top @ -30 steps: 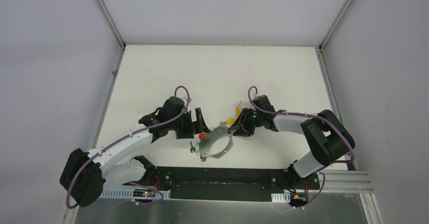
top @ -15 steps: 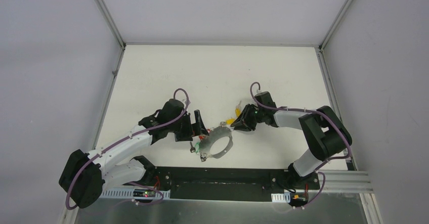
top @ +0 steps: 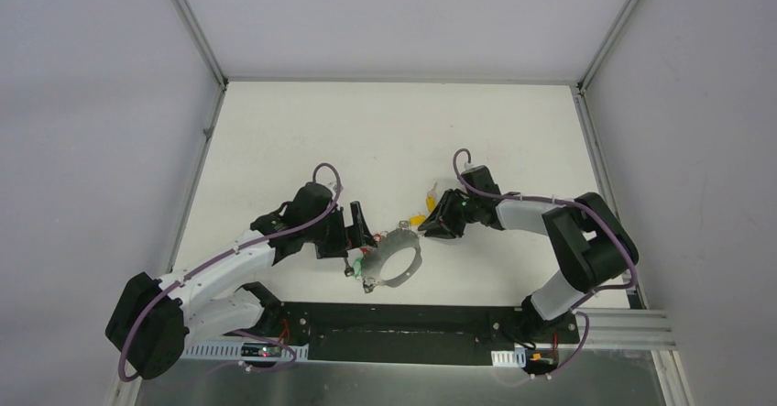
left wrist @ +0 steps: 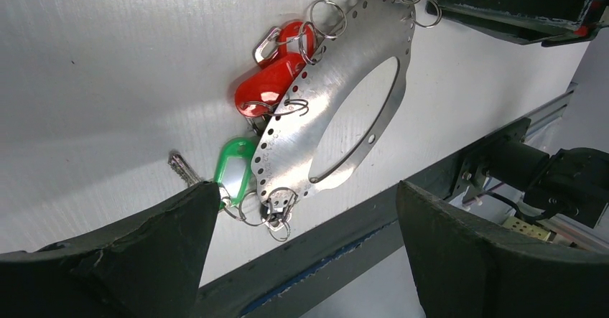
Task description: Put the keys on the keyring
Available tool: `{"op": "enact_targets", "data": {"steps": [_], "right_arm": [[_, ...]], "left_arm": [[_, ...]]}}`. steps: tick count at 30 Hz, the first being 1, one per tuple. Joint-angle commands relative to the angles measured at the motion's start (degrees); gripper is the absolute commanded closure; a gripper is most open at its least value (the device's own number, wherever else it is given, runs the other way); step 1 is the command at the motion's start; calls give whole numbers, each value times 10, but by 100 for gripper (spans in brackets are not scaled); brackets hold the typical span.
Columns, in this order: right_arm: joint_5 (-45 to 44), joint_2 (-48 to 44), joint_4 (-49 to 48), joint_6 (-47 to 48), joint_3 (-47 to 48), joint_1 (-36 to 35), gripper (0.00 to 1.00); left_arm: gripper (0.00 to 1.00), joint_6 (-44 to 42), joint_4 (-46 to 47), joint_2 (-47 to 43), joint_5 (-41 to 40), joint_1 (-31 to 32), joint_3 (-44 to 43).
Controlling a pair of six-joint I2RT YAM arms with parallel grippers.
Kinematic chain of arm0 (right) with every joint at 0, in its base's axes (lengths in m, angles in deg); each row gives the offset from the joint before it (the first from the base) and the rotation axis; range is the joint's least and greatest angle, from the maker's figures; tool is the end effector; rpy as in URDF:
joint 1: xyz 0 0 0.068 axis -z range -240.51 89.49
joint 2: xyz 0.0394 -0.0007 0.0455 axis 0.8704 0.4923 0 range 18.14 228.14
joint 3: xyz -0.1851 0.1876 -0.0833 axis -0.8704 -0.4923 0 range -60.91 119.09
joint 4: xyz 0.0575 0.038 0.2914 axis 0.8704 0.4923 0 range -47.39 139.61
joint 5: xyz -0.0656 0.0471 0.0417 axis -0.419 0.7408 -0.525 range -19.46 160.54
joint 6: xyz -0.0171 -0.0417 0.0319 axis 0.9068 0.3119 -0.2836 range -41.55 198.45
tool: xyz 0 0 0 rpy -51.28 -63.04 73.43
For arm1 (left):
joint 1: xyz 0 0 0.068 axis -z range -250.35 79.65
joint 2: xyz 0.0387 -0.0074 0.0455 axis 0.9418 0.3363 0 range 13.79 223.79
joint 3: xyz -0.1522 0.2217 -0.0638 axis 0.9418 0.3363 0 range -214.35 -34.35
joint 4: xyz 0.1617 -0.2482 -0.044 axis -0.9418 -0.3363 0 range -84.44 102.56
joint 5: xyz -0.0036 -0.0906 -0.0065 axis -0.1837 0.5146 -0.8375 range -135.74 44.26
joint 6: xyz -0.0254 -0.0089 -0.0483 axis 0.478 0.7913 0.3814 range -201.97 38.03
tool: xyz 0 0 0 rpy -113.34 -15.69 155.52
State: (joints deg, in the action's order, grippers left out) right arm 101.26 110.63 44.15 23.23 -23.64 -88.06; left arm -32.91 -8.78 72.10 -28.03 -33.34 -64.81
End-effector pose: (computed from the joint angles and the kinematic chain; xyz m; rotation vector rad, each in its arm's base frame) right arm 0.2588 0.1567 0.0921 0.4517 2.8059 1.1430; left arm 0.1779 -0.1483 0.1779 -0.1255 2.6572 -0.9765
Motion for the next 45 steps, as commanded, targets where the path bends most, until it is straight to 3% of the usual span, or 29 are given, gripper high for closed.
{"op": "enact_targets", "data": {"steps": [1, 12, 23, 28, 34, 45], "right_arm": [[-15, -25, 10, -14, -12, 3, 67], [14, 8, -37, -54, -15, 0, 76], [40, 23, -25, -25, 15, 0, 100], [49, 4, 42, 45, 59, -1, 100], [30, -49, 184, 203, 160, -7, 100], [45, -145, 288, 385, 265, -23, 100]], "left_arm": [[3, 14, 26, -17, -19, -4, 13], [4, 26, 38, -40, -33, -4, 28], [4, 23, 43, -41, -47, -4, 24], [5, 12, 42, -47, -53, -4, 14], [6, 9, 44, -66, -73, -4, 8], [9, -26, 67, -151, -105, -4, 7]]}}
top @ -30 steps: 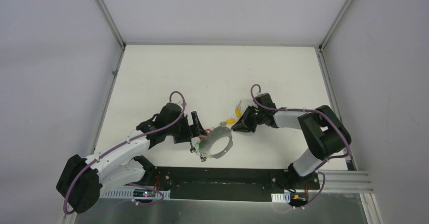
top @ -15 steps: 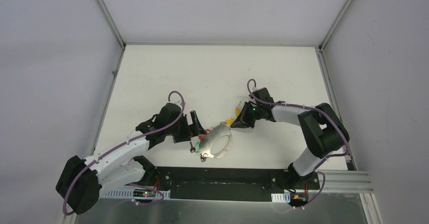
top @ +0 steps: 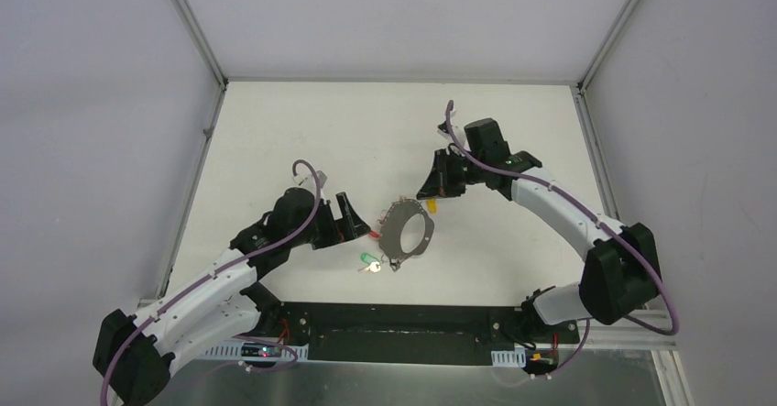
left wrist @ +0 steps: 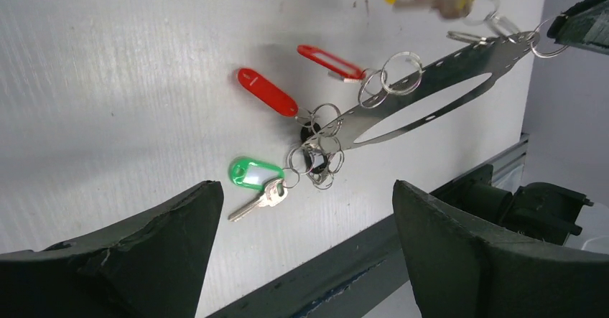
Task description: Put the keys on the keyring
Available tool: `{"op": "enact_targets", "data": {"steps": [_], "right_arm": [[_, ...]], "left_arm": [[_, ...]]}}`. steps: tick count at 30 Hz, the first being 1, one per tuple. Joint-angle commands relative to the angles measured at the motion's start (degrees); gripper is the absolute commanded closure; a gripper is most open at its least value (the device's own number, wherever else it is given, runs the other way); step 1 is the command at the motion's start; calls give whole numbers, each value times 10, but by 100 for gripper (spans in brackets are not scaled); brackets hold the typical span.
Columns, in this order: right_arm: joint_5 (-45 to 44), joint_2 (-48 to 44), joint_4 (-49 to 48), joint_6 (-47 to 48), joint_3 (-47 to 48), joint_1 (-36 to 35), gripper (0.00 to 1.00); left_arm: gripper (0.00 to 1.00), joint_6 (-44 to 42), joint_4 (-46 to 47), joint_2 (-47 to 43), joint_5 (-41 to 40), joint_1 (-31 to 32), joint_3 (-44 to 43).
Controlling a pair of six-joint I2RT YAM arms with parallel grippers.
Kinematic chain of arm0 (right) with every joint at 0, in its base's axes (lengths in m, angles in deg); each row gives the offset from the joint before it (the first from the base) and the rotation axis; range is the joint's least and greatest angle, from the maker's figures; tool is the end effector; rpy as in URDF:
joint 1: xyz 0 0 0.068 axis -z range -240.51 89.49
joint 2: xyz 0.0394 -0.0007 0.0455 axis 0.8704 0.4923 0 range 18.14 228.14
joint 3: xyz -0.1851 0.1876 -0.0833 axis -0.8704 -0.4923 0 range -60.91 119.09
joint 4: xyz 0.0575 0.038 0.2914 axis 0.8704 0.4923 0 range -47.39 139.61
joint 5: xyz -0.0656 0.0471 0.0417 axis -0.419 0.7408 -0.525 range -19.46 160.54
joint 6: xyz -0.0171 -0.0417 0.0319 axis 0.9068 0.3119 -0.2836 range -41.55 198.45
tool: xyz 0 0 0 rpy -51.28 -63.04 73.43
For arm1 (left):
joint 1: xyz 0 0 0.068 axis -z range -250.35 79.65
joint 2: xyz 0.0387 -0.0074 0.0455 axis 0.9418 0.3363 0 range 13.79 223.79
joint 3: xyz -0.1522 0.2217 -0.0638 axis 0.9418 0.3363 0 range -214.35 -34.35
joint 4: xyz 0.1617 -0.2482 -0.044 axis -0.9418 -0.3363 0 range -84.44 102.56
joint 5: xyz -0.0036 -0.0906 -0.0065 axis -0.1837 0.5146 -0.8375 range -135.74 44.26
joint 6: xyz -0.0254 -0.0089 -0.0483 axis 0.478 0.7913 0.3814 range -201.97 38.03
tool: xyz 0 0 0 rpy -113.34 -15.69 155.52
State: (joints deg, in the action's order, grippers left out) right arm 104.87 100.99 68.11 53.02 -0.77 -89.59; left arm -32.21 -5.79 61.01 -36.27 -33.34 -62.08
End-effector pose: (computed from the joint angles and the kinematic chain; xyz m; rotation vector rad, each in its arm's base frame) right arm 0.2894 0.1853 0.2462 -0.3784 2.5160 1.1358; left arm 0.1679 -0.1341 0.2032 -0.1707 2.4114 -0.9574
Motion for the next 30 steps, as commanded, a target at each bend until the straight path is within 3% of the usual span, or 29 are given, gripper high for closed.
{"op": "enact_targets", "data": {"steps": [1, 9, 16, 23, 30], "right_arm": [[10, -59, 49, 94, 38, -9, 100], [81, -134, -5, 134, 28, -13, 100], [159, -188, -74, 171, -9, -13, 100], [239, -231, -104, 243, -42, -14, 100], [307, -248, -138, 270, -61, -16, 100]], "left_arm": [[9, -40, 43, -53, -22, -4, -20], [9, -126, 134, -148, 12, -4, -7], [11, -209, 260, -181, 103, -4, 13], [12, -224, 399, -147, 219, -4, 21], [19, -148, 535, -52, 285, -3, 21]]}}
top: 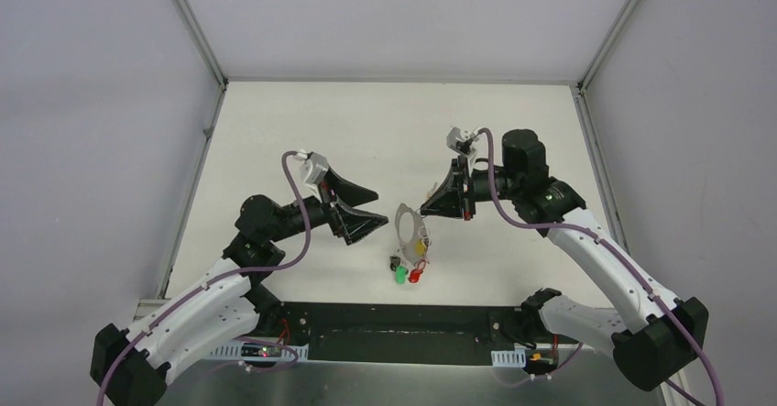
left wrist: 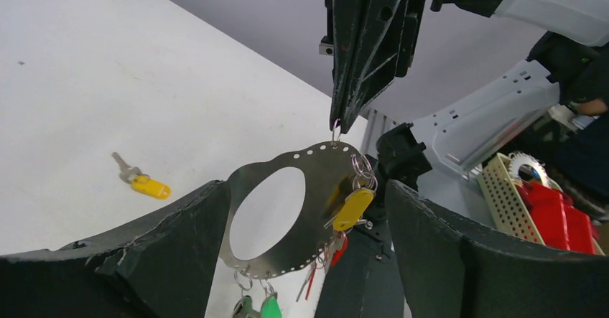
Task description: Put the keys on the keyring
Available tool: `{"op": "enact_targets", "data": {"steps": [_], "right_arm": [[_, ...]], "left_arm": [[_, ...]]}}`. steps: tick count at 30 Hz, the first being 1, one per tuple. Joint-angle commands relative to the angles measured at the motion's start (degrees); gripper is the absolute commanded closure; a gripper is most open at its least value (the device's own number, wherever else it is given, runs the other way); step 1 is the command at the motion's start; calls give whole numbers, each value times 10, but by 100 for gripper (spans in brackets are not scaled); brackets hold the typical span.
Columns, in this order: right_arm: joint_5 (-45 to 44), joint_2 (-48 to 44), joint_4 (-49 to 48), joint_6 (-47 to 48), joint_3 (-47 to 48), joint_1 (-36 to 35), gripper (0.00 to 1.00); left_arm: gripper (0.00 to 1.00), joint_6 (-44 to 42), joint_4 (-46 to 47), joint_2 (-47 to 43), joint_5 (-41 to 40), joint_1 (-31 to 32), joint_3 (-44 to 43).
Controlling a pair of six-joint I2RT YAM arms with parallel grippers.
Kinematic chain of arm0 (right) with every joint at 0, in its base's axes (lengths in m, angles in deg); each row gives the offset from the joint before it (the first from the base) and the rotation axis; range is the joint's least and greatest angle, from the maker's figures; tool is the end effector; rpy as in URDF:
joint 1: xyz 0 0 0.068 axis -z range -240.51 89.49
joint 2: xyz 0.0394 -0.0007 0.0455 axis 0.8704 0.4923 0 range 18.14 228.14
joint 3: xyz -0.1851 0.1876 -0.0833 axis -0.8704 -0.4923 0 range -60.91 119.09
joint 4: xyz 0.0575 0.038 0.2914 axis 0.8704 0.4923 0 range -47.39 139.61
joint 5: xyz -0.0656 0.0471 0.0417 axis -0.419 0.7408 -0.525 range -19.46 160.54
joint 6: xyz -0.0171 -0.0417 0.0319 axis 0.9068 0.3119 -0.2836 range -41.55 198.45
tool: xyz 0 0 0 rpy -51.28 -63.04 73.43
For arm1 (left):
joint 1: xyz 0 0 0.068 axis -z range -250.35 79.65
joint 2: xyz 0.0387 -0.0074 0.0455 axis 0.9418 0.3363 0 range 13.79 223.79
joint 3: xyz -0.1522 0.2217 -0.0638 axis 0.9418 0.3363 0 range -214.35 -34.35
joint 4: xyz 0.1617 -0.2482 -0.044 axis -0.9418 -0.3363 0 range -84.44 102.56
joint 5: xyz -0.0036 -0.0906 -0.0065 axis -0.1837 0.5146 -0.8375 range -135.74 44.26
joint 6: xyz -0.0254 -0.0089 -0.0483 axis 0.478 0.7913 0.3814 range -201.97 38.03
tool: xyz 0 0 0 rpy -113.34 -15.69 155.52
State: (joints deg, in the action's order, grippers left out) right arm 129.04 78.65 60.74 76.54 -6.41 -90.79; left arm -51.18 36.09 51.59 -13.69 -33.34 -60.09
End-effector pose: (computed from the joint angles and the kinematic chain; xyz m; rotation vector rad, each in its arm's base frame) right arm 0.2115 0.1606 0.3381 -1.1364 1.6767 1.3666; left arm 0.1507 -0.1384 0.2977 0.5909 1.4284 -1.3425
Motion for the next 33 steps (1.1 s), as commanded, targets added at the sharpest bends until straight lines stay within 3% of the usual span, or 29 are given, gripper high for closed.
{"op": "enact_targets", "data": {"steps": [1, 8, 12, 25, 33], "right_arm": [[72, -27, -66, 39, -6, -4, 100], [82, -46, -81, 40, -23, -8, 100], [94, -49, -93, 29, -28, -9, 100], [99, -50, -148, -13, -45, -20, 100], [97, -40, -152, -15, -43, -25, 100]], "left_arm": [[21, 49, 120, 55, 65, -2, -5], [31, 45, 128, 98, 73, 15, -31], [42, 34, 130, 107, 60, 31, -39], [66, 9, 154, 155, 62, 80, -62], [62, 1, 138, 178, 73, 93, -84]]}}
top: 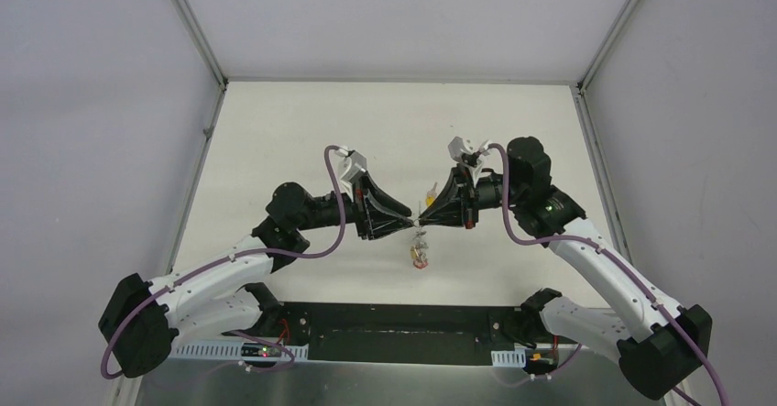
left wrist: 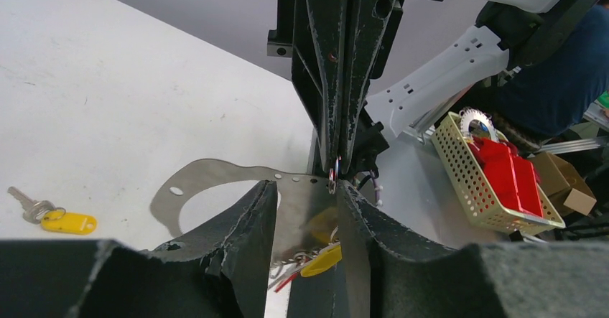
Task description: Put the keys on the keyring
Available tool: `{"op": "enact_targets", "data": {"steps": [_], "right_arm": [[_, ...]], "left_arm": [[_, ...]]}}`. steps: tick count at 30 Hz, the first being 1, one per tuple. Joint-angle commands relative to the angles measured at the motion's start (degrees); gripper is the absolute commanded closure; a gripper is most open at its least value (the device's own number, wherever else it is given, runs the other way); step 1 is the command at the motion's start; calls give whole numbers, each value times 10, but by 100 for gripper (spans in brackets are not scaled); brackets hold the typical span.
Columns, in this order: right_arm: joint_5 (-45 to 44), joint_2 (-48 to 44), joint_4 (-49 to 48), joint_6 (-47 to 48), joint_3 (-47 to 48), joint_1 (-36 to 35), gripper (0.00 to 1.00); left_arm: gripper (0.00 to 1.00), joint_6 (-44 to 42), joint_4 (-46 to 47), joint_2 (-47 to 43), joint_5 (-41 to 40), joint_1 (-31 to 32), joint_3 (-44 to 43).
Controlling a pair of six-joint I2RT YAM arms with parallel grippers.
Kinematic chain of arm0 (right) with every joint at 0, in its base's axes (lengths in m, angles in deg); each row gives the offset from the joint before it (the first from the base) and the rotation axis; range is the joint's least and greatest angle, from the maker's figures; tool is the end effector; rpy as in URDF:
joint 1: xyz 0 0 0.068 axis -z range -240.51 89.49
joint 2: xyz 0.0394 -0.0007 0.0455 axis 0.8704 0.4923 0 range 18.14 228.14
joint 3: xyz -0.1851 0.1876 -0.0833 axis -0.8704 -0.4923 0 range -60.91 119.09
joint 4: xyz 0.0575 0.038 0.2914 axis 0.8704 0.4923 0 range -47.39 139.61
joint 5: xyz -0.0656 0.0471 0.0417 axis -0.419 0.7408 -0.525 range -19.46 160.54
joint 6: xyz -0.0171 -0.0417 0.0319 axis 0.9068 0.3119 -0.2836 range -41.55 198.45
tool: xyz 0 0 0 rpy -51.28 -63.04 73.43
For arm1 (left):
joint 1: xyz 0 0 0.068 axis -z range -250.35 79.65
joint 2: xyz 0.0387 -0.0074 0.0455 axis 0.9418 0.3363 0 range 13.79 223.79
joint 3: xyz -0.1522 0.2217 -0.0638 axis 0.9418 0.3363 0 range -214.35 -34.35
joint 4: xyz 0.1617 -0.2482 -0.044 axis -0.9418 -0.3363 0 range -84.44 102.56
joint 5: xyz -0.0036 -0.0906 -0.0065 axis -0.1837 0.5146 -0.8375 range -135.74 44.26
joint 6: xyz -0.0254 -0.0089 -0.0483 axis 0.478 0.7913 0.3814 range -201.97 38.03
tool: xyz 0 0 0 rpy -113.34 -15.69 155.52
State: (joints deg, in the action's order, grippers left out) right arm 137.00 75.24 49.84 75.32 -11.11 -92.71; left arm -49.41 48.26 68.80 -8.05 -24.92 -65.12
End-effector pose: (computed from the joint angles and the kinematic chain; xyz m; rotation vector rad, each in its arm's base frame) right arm 0.1942 0.1631 0.3393 -1.2673 1.4361 1.4677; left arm 0.1612 -0.1962 0.2910 0.7838 1.4084 -1.5391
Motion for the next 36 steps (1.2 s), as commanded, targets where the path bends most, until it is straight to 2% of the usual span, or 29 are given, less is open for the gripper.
{"op": "enact_targets", "data": {"steps": [1, 6, 12, 20, 25, 29, 32, 34, 36], "right_arm": [[18, -5, -43, -5, 5, -7, 100], [14, 1, -44, -7, 8, -8, 100], [11, 4, -46, -9, 10, -12, 100], [10, 5, -46, -13, 8, -16, 100], [7, 8, -45, -15, 13, -17, 100], [8, 10, -46, -15, 14, -18, 100], [9, 10, -45, -14, 14, -19, 100], [9, 10, -44, -15, 13, -19, 100], [11, 9, -43, -14, 15, -20, 100]], "left_arm": [[61, -16, 17, 8, 20, 10, -35], [54, -17, 23, 10, 31, 12, -34], [73, -23, 9, 17, 30, 17, -40], [87, -28, 2, 36, 37, 21, -54], [92, -39, -21, 42, 42, 24, -63], [89, -54, -52, 38, 42, 24, -71], [69, -61, -65, 30, 38, 24, -69], [69, -66, -73, 24, 37, 24, -67], [76, -70, -75, 19, 36, 23, -65]]}}
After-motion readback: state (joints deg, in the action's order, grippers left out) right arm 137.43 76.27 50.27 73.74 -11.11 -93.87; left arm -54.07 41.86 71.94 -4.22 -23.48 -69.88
